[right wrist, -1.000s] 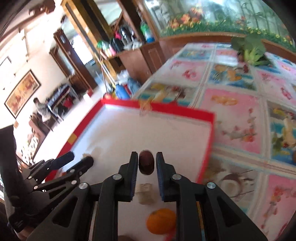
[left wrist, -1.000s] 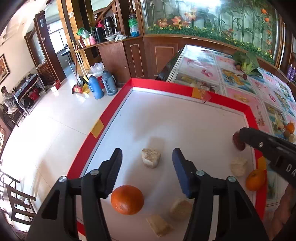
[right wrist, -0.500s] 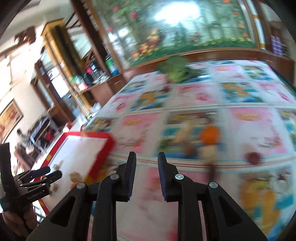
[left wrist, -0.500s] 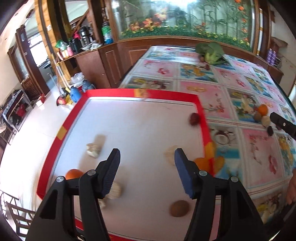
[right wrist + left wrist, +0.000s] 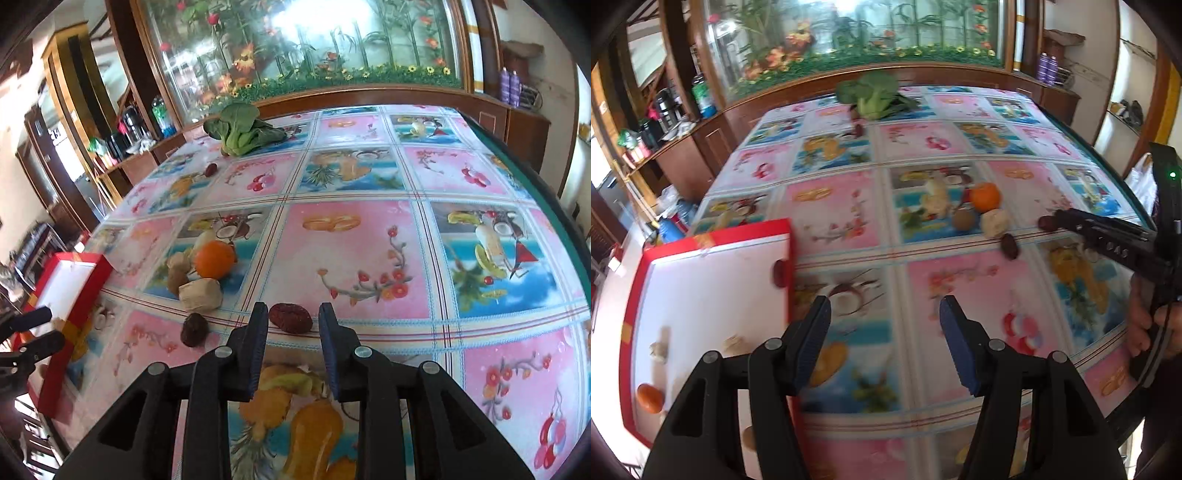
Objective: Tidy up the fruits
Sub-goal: 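Return to the table and grasp a red date with each tool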
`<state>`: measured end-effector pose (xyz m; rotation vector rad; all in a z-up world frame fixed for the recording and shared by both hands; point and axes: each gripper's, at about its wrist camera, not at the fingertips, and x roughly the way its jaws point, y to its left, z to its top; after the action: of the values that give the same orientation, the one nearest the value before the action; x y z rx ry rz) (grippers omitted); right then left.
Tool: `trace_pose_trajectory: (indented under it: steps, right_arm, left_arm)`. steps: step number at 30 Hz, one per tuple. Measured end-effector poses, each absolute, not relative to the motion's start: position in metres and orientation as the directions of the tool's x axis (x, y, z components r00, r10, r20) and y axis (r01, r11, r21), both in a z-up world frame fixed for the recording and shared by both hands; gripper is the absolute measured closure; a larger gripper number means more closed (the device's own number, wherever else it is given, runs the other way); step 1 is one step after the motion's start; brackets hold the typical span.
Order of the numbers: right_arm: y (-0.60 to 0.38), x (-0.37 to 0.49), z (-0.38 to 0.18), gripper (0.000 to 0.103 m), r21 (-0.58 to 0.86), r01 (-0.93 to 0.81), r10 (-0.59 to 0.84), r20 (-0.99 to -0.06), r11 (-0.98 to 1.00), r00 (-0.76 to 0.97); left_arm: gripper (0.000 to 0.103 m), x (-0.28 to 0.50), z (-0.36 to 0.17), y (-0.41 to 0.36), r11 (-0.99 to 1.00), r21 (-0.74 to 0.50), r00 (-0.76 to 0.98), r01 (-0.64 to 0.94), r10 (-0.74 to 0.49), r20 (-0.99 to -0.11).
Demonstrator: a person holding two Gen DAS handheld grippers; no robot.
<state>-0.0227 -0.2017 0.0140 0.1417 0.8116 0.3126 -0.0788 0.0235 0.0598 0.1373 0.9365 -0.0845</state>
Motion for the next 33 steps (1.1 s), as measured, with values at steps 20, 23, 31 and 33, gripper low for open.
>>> trace_pose_trajectory:
  steps: [20,23,31,33]
  right_arm:
    - [-0.201,-0.020,0.006,0.084,0.197,-0.212,0.287,-0.737,0.957,0.612]
    - [-0.210,-0.022,0.014,0.084,0.231,-0.188,0.298,-0.706,0.955,0.642]
    - [-0.221,-0.024,0.023,0.084,0.270,-0.149,0.296,-0.661,0.951,0.689]
    - [-0.221,-0.024,0.024,0.084,0.270,-0.149,0.295,-0.657,0.951,0.694]
  left_arm:
    - [0.040,-0.039,0.031,-0.052,0.965,0.040,0.490,0.259,-0.095,-0.867]
    - [0.040,-0.031,0.027,-0.061,0.963,0.040,0.485,0.265,-0.098,-0.869]
    - [0.065,-0.010,0.008,-0.074,0.963,0.011,0.457,0.268,-0.117,-0.882]
    - [0.067,-0.009,0.008,-0.076,0.962,0.008,0.467,0.274,-0.125,-0.875]
